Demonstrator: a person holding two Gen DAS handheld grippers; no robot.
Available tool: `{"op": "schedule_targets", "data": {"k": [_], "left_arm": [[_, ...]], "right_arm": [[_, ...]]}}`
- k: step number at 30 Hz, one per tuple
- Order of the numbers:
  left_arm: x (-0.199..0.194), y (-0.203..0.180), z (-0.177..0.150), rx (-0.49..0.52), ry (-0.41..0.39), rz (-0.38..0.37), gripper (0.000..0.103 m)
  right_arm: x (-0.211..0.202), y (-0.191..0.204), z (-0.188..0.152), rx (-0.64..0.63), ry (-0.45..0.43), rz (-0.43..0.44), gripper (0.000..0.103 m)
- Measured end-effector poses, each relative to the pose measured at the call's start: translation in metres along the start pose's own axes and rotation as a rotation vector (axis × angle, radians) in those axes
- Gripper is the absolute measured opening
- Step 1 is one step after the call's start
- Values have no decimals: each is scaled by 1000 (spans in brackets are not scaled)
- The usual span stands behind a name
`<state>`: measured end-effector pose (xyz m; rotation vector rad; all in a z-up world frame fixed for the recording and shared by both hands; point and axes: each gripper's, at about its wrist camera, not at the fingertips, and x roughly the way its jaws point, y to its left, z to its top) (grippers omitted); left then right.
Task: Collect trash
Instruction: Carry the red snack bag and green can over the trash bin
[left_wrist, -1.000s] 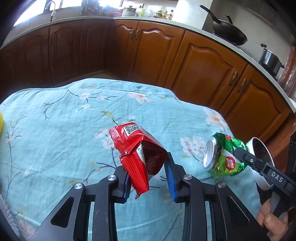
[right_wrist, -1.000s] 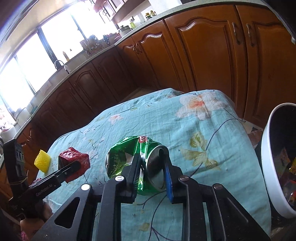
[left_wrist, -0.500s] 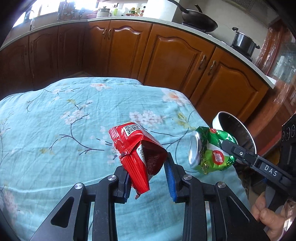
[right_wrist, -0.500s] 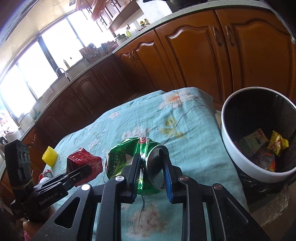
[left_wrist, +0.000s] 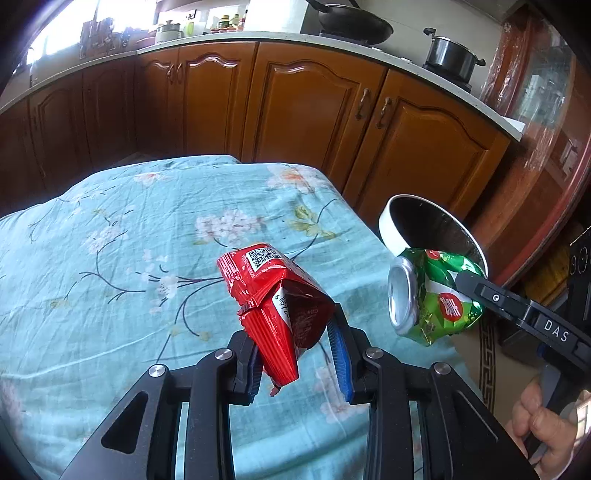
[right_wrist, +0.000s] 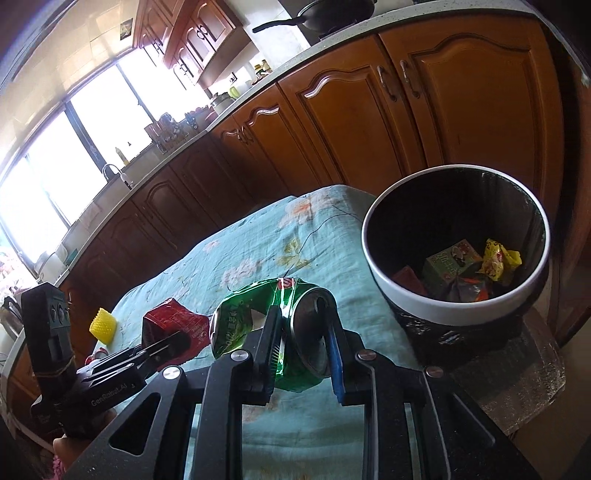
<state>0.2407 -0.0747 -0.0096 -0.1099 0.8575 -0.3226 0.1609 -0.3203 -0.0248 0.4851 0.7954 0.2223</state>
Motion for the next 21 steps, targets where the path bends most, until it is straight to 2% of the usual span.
{"op": "schedule_targets", "data": {"k": [14,21], "left_arm": [[14,-55,13,95,12,-45,31],[23,-73,19,126,15,-68,31]], "right_arm": [[-36,-43,9,50,-67,-33,19],[-45,-51,11,55,-91,-39,19]]}}
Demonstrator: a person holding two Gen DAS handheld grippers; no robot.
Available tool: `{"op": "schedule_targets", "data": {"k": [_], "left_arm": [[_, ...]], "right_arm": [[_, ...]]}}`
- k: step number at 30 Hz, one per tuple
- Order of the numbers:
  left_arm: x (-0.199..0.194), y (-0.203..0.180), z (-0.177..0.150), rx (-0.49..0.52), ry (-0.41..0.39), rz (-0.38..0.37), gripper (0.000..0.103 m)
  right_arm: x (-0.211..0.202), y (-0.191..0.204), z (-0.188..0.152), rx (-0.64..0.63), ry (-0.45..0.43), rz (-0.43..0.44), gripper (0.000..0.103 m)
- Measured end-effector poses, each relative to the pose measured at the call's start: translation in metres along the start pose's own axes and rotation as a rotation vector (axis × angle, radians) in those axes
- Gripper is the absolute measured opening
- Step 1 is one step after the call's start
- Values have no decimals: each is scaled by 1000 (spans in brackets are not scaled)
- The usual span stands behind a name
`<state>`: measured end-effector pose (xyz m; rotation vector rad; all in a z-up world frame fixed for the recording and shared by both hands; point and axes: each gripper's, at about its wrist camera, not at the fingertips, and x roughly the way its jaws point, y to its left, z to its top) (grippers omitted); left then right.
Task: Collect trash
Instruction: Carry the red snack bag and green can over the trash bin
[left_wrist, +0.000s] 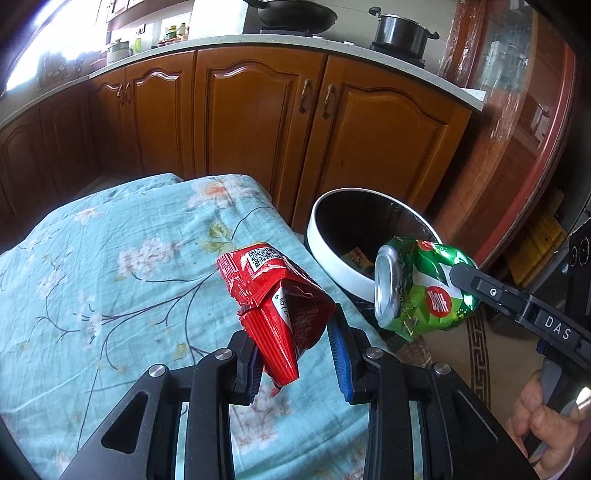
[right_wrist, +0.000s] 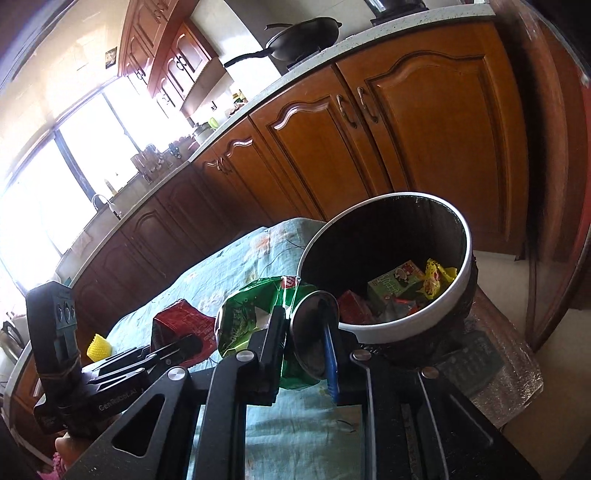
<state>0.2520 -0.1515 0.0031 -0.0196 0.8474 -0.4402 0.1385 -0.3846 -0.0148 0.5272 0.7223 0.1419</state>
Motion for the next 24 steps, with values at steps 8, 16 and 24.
{"op": "schedule_targets", "data": {"k": [8,16,24], "left_arm": [[10,-20,10,28,0,-19,30],[27,-42,22,72,3,-37,30],[40,-54,33,101,8,-48,30]], "right_arm": [[-8,-18,7,20,-30,-28,19],[-11,-35,17,31,-50,-70,19],[-9,-46,29,37,-67,-93,19]]}}
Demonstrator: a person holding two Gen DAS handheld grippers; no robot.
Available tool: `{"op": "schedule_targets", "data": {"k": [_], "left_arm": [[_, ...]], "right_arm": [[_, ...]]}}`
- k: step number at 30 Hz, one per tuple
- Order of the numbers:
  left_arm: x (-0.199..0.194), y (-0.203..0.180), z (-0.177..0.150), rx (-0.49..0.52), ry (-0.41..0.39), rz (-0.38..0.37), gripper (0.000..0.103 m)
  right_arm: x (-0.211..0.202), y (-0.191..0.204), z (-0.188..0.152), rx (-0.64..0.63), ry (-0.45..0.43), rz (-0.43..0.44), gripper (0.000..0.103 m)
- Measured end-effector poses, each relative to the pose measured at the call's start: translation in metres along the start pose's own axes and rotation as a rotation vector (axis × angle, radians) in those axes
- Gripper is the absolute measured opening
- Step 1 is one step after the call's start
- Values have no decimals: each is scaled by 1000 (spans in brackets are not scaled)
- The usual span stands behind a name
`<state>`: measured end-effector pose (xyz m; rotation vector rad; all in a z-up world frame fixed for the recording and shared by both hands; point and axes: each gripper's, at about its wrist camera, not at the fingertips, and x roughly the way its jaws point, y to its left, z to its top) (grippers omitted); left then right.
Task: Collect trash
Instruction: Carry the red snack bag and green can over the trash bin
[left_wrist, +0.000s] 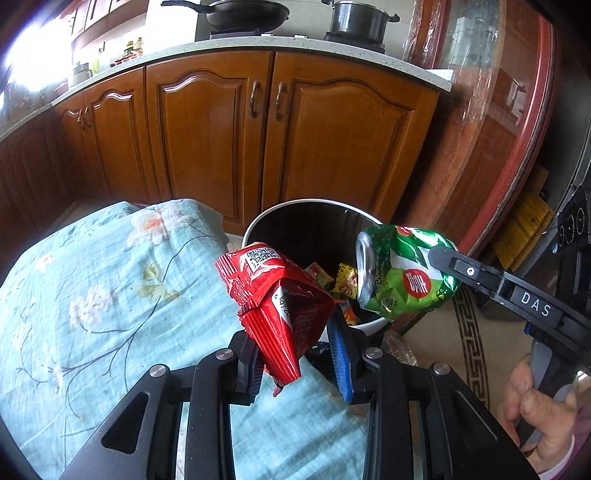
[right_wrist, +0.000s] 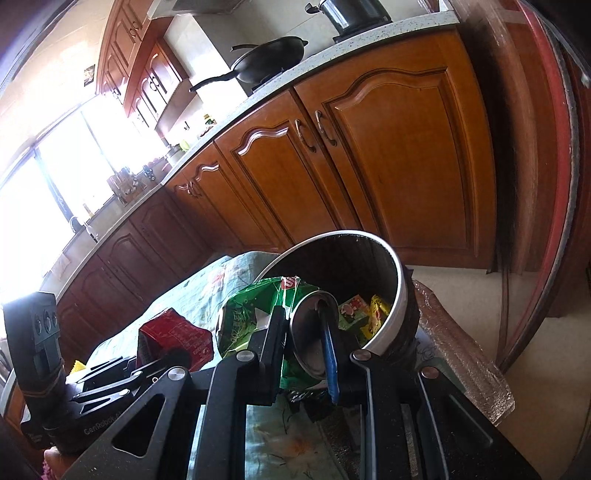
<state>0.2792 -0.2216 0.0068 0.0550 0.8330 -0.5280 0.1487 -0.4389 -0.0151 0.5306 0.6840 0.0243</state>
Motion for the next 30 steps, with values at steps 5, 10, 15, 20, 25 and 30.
{"op": "schedule_targets", "data": {"k": [5,10,15,20,25,30], "left_arm": [[5,-4,8,14,-7,4,30],[10,-10,15,26,-14,2,29],[16,-17,19,33,-13,-4,29],[27,-21,23,39,-3,-5,29],[38,-25,26,47,13,3,29],[48,-29,30,53,29,8,29]], "right_arm": [[4,-4,6,1,-8,-9,19],[6,-6,10,-3,-12,-19,19],[9,-9,14,-8,-8,-28,19],[11,-15,18,-5,-2,-39,19],[16,-19,21,-4,10,-54,19],[22,-22,23,-7,21,-65,19]]}}
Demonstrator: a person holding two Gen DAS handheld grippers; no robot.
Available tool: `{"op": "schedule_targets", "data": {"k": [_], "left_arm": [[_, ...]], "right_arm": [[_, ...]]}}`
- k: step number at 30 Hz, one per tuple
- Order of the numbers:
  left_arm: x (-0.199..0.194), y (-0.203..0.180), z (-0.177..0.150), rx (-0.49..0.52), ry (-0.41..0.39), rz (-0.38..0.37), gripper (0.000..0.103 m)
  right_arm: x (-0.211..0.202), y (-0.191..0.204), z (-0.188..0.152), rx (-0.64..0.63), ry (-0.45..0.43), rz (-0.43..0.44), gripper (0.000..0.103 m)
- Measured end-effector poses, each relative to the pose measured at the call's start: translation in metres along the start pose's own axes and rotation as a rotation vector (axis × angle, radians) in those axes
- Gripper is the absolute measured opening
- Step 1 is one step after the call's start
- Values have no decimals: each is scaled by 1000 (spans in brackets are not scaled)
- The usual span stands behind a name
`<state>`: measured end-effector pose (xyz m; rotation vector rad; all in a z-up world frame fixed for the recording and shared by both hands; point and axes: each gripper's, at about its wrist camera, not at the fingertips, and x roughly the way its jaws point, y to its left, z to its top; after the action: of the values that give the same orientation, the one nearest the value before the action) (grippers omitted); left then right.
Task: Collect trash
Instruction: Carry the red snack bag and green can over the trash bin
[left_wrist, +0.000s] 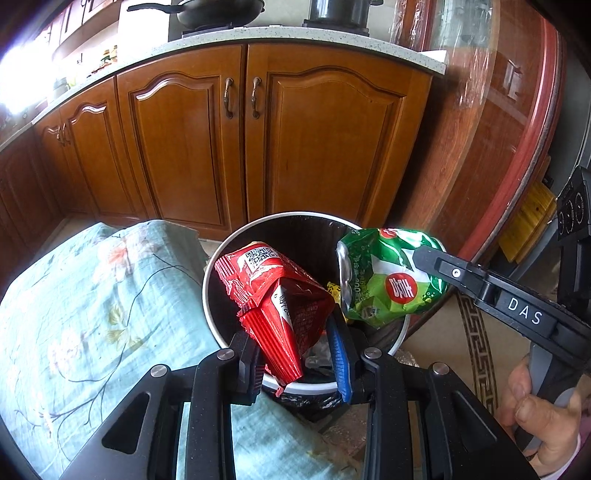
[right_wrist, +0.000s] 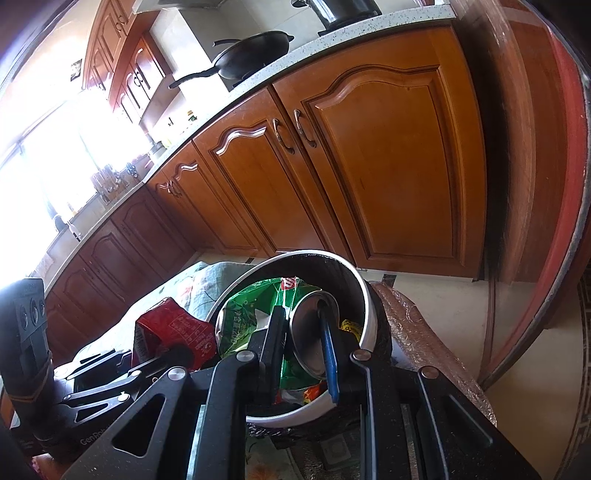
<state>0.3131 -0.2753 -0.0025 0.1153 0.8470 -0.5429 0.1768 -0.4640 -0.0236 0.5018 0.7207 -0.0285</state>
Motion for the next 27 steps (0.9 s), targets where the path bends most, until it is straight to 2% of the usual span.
{"op": "schedule_targets", "data": {"k": [27], "left_arm": [[21,-16,10,12,64,17,29]], "right_arm": [[27,-5,8,-22,52,-49,19]]}}
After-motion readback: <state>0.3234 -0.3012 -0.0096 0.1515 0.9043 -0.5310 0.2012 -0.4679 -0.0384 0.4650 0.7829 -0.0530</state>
